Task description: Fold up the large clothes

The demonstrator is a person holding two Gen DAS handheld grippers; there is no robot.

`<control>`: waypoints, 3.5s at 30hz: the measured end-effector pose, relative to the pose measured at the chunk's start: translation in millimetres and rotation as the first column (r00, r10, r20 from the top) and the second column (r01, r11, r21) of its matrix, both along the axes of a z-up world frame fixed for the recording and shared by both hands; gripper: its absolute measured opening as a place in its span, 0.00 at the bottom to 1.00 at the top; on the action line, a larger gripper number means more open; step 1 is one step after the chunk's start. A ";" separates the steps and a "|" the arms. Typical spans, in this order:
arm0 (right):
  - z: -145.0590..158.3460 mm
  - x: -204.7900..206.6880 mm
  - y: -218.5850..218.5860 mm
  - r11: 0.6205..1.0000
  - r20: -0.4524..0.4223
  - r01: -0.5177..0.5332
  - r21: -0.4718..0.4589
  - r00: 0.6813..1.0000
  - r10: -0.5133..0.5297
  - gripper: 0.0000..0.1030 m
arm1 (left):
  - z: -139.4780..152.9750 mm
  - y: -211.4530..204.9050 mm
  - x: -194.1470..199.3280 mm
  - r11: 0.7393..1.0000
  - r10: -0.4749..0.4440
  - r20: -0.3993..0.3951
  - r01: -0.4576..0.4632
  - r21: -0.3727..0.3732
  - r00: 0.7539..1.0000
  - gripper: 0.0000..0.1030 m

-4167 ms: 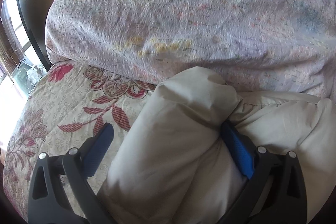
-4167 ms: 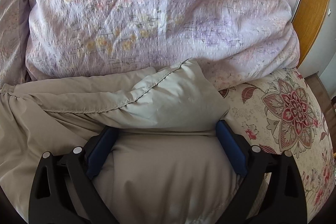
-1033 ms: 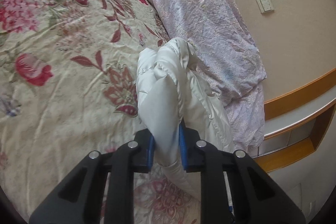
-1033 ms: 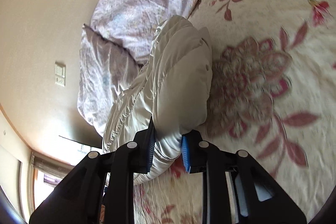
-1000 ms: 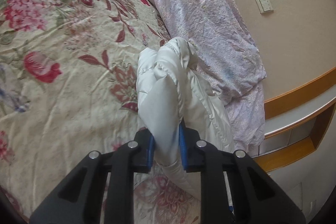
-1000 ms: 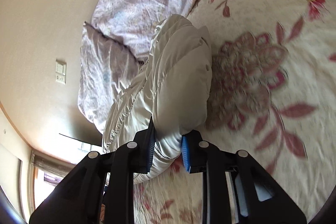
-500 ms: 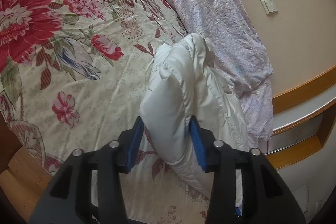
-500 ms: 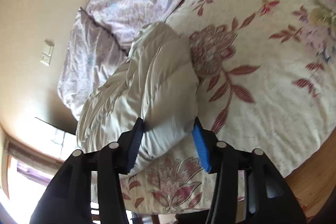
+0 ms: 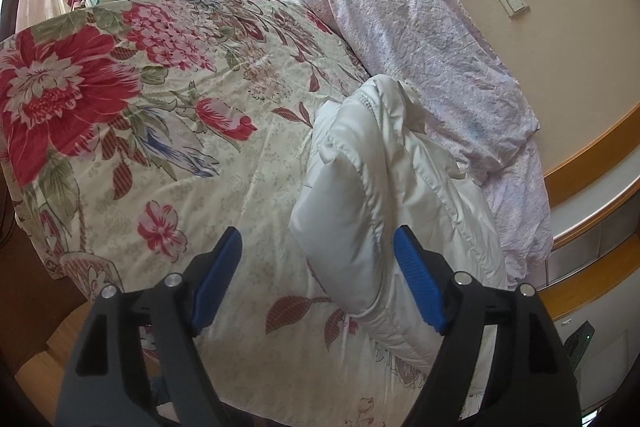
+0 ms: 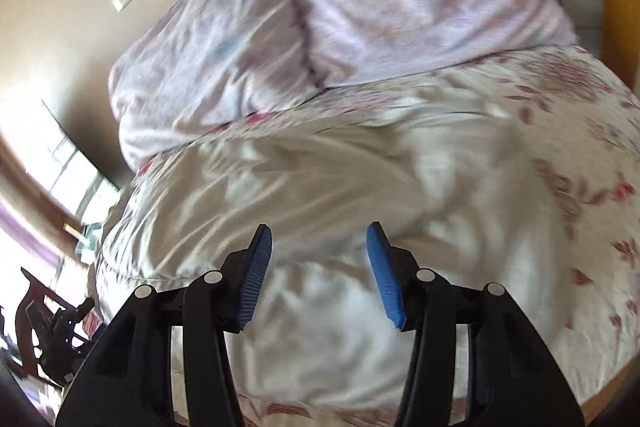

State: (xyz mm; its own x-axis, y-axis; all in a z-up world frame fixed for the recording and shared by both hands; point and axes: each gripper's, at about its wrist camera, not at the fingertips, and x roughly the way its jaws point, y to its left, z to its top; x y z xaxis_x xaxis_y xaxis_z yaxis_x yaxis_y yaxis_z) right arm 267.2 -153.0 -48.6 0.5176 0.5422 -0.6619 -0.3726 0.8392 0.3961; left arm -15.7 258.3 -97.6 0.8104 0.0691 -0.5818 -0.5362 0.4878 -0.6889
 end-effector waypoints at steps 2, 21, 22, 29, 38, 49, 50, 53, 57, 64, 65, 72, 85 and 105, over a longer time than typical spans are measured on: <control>-0.2 -0.5 15.4 0.999 0.002 -0.033 -0.001 0.999 0.033 0.50 | 0.9 -0.6 -0.9 1.000 0.005 0.000 -0.005 0.006 1.000 0.76; -17.5 -7.8 69.1 0.991 0.056 -0.075 -0.115 0.995 0.082 0.51 | 9.4 -25.1 0.1 0.992 -0.015 -0.008 0.016 0.126 1.000 0.81; -16.5 -10.2 68.8 0.991 0.058 -0.069 -0.115 0.995 0.076 0.51 | 7.7 -25.2 1.4 0.993 -0.017 -0.010 0.018 0.118 1.000 0.81; -13.6 -26.7 80.4 0.987 0.087 -0.075 -0.140 0.992 0.088 0.52 | 1.4 -27.1 7.9 0.993 -0.048 -0.015 0.049 0.106 0.999 0.81; -37.3 -26.6 109.2 0.943 0.103 -0.071 -0.324 0.989 0.110 0.55 | -4.4 -27.9 21.8 0.992 -0.087 -0.019 0.088 0.092 0.996 0.84; -37.9 -26.5 109.5 0.944 0.092 -0.075 -0.322 0.990 0.110 0.55 | 2.6 -22.8 42.1 0.977 -0.161 -0.043 0.166 0.136 0.986 0.88; -38.0 -26.0 109.8 0.943 0.091 -0.076 -0.323 0.990 0.111 0.55 | 3.4 -22.1 44.7 0.975 -0.172 -0.045 0.177 0.138 0.984 0.88; -37.9 -25.9 109.9 0.943 0.091 -0.076 -0.324 0.990 0.111 0.55 | 5.9 -20.7 53.0 0.966 -0.209 -0.052 0.215 0.147 0.976 0.88; -37.8 -25.6 110.3 0.942 0.092 -0.076 -0.328 0.989 0.112 0.55 | 5.4 -16.0 63.0 0.958 -0.247 -0.057 0.252 0.139 0.967 0.88; -37.4 -26.1 111.1 0.937 0.106 -0.068 -0.341 0.988 0.110 0.55 | 0.9 -6.6 73.9 0.958 -0.271 -0.039 0.273 0.090 0.962 0.88; -37.5 -26.5 111.4 0.937 0.108 -0.067 -0.344 0.988 0.110 0.55 | -0.3 -4.0 74.9 0.959 -0.271 -0.028 0.273 0.073 0.962 0.88; -36.6 -27.5 112.7 0.934 0.116 -0.066 -0.352 0.987 0.113 0.55 | -6.4 9.0 78.8 0.966 -0.257 0.039 0.258 -0.022 0.966 0.84; -35.9 -32.0 115.7 0.925 0.154 -0.043 -0.377 0.982 0.108 0.55 | 8.0 18.9 76.5 0.970 -0.232 0.077 0.236 -0.053 0.970 0.51; -43.7 -39.2 122.1 0.910 0.199 -0.009 -0.415 0.975 0.101 0.55 | 113.9 -60.2 101.6 0.883 -0.345 0.070 0.299 0.361 0.936 0.39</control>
State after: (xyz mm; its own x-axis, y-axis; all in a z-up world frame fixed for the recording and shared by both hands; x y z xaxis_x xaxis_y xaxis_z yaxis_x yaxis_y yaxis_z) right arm 228.0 -30.9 -92.3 0.6471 0.2792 -0.7095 -0.4594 0.8854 -0.0707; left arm 85.9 198.1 16.3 0.8875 -0.0337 -0.4595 -0.2280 0.8345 -0.5016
